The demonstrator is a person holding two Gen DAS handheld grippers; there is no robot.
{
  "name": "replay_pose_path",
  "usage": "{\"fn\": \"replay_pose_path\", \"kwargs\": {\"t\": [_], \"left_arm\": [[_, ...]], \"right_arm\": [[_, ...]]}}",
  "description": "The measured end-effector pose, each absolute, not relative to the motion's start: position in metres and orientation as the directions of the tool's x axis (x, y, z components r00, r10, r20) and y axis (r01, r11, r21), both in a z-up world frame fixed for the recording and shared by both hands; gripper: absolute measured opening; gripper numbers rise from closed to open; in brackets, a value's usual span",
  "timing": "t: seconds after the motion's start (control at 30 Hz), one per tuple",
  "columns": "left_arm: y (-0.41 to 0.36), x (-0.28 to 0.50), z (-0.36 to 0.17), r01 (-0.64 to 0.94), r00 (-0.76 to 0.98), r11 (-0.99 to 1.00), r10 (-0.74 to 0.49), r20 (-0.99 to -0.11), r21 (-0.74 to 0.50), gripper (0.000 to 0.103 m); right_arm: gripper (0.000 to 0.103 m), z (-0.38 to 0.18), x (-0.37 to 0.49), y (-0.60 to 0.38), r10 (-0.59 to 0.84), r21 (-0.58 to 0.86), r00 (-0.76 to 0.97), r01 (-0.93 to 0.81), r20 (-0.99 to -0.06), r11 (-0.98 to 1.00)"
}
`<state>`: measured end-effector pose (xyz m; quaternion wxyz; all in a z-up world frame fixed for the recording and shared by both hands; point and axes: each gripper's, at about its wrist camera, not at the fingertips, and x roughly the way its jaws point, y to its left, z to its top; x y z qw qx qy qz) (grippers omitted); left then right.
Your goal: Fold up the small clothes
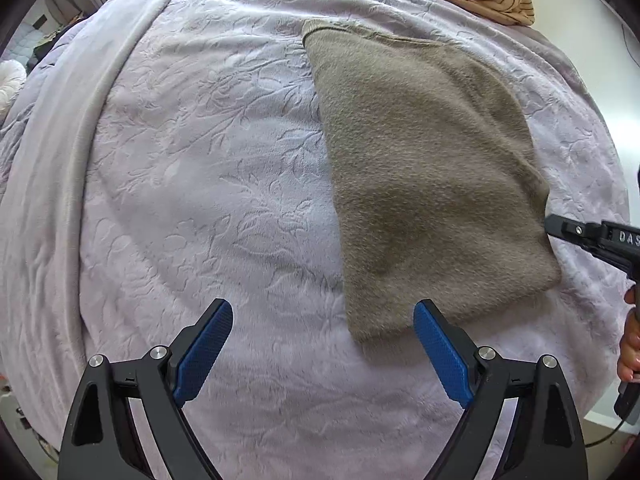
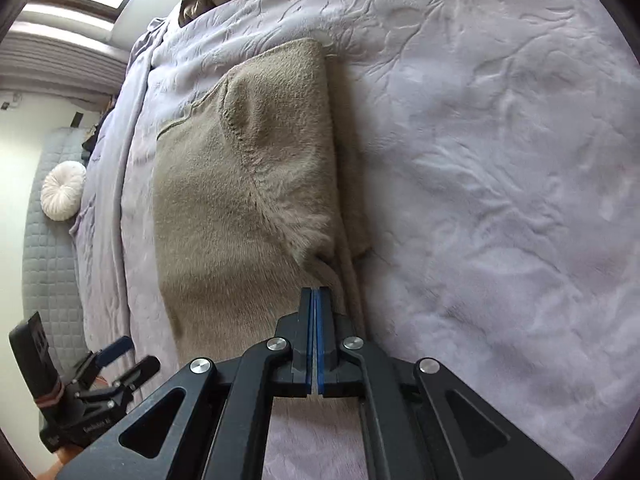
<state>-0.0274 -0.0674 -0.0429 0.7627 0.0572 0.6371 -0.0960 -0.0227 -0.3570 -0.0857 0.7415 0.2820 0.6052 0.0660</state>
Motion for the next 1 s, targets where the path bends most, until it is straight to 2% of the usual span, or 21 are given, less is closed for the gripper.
{"fn": "replay_pose_path", "kwargs": {"t": [0.07,0.33,0.43,0.47,0.5,0.53,0.7,0.8,1.0], "left_arm": [[-0.068,-0.031,-0.036,0.217,0.175,0.975,-0.081,-0.981,-0.042,0.093],[-0.068,-0.041,-0.01,0.218,0.185,0.972,-0.13,-0.974,-0.088,0.093],[-0.062,-0.047,0.002,0.215,0.213,0.972,-0.144,-0.966,-0.097,0.093],[-0.06,-0.048,0.005,0.214,0.219,0.972,-0.148,-0.964,-0.101,0.095],[-0.056,-0.049,0.008,0.21,0.226,0.973,-0.147,-0.963,-0.1,0.103],[-0.053,-0.05,0.009,0.208,0.235,0.973,-0.147,-0.961,-0.098,0.103],[-0.032,-0.053,0.009,0.202,0.231,0.975,-0.142,-0.963,-0.095,0.103],[-0.015,-0.056,0.01,0.175,0.224,0.978,-0.155,-0.962,-0.117,0.103],[0.018,-0.058,-0.002,0.112,0.175,0.986,-0.139,-0.975,-0.12,0.103]], "right_arm": [[0.007,-0.08,-0.028,-0.357,0.408,0.465,0.249,0.243,-0.878,0.851],[0.007,-0.056,-0.069,-0.36,0.444,0.499,0.242,0.262,-0.863,0.826],[0.017,-0.05,-0.08,-0.358,0.446,0.502,0.243,0.277,-0.862,0.819],[0.019,-0.049,-0.082,-0.357,0.445,0.501,0.242,0.279,-0.862,0.819],[0.025,-0.047,-0.084,-0.355,0.44,0.496,0.241,0.279,-0.865,0.823],[0.031,-0.045,-0.084,-0.353,0.435,0.491,0.241,0.279,-0.868,0.825],[0.033,-0.031,-0.087,-0.34,0.41,0.479,0.27,0.287,-0.871,0.829],[0.046,-0.024,-0.088,-0.326,0.401,0.467,0.268,0.267,-0.876,0.843],[0.048,-0.017,-0.103,-0.295,0.386,0.459,0.282,0.27,-0.879,0.847]]}}
